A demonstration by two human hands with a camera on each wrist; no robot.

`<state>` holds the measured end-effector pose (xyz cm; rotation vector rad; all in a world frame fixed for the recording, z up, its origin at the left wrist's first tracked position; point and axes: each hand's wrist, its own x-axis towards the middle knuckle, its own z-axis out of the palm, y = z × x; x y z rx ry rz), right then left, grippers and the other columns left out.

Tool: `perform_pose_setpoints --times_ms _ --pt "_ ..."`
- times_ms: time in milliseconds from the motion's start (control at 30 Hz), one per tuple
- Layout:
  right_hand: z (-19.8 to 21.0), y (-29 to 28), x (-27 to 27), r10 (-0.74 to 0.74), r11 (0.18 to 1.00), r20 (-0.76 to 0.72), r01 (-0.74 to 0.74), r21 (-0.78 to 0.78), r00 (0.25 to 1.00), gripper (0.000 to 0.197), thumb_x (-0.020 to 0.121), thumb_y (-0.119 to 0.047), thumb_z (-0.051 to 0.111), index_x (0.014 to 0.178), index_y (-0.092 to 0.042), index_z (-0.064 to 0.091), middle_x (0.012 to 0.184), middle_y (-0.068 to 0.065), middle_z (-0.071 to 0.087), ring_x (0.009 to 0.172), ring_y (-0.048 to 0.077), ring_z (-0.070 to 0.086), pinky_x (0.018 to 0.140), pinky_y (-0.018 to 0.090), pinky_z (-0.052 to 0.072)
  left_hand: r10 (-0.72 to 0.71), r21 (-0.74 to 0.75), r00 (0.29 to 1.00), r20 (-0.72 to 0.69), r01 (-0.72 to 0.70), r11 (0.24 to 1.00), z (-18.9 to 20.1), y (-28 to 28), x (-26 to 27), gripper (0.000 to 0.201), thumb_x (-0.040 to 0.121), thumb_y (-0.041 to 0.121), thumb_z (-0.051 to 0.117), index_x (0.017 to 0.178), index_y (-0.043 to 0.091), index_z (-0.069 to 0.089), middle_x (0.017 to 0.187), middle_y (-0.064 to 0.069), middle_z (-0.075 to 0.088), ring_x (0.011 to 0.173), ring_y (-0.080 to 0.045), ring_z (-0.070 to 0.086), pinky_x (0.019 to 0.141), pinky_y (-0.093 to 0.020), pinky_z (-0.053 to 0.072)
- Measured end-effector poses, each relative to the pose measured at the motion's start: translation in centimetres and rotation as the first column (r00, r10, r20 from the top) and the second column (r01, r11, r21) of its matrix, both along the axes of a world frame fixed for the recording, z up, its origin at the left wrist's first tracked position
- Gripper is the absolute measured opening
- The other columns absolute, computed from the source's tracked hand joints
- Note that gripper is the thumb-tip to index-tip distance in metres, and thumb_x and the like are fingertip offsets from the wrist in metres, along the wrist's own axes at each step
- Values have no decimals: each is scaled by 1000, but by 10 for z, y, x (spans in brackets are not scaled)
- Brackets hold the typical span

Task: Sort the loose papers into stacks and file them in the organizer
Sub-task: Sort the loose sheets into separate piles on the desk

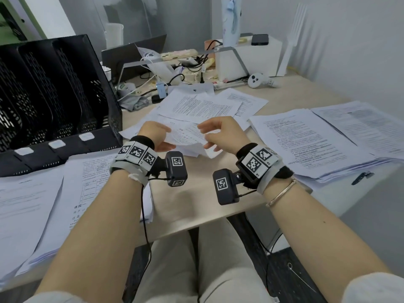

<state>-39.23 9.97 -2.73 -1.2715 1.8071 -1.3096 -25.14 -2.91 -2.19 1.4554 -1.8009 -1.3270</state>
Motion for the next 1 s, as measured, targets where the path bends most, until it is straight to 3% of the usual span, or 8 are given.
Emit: perform_pose_setpoints --times_ms 133,300,433,533,700,800,900,1000 --pt "-6 10 -10 -110 993 36 109 40 993 23 88 -5 51 102 -17 65 104 -1 64 56 13 65 39 16 41 96 -112 995 -8 -97 989 9 4 2 36 92 -8 40 121 0 57 130 -15 54 100 -31 59 80 -38 56" --pt "-7 20 -17 -175 984 48 175 16 983 8 90 -19 58 91 -14 65 70 -2 59 47 13 47 36 12 32 215 -319 966 -146 -251 914 30 11 6 47 89 -6 33 127 8 56 133 -13 49 94 -25 55 71 -32 54" --pt "-1 27 -18 -142 990 59 141 25 988 11 93 -19 54 96 -17 65 72 -4 63 50 12 51 47 21 40 239 -500 951 -195 -306 810 46 20 2 51 89 -6 30 135 10 48 140 -7 43 117 -18 51 79 -8 42" --pt "-1 32 -21 -126 992 94 128 -16 988 16 92 -14 52 101 -18 65 77 -2 66 54 13 57 52 23 45 229 -568 939 -258 -339 750 55 30 -7 50 91 -7 30 135 9 45 142 -4 41 132 -13 38 96 -6 26" --pt "-1 38 -29 -128 980 212 157 -122 969 35 90 -9 53 124 -18 57 86 5 70 66 17 64 63 30 51 194 -643 919 -344 -381 664 55 36 -26 47 88 -10 30 131 3 45 137 -10 41 131 -15 38 82 13 17" --pt "-2 41 -35 -105 975 243 148 -165 964 46 93 -14 54 137 -26 44 91 6 71 75 18 68 67 31 55 172 -638 910 -378 -390 664 48 41 -38 49 87 -11 30 132 2 43 137 -10 41 131 -14 37 89 10 16" --pt "-3 42 -42 -71 976 246 119 -183 967 47 95 -25 54 140 -31 41 91 3 71 81 18 70 72 34 57 162 -592 915 -370 -367 718 36 47 -54 51 88 -10 29 136 4 38 140 -7 37 134 -14 34 105 -4 20" --pt "-4 41 -46 -56 982 246 98 -160 968 40 96 -30 53 136 -28 48 92 2 69 83 18 70 78 39 58 99 -566 919 -382 -317 761 24 49 -73 53 87 -13 30 138 2 35 142 -10 34 135 -16 31 99 1 17"
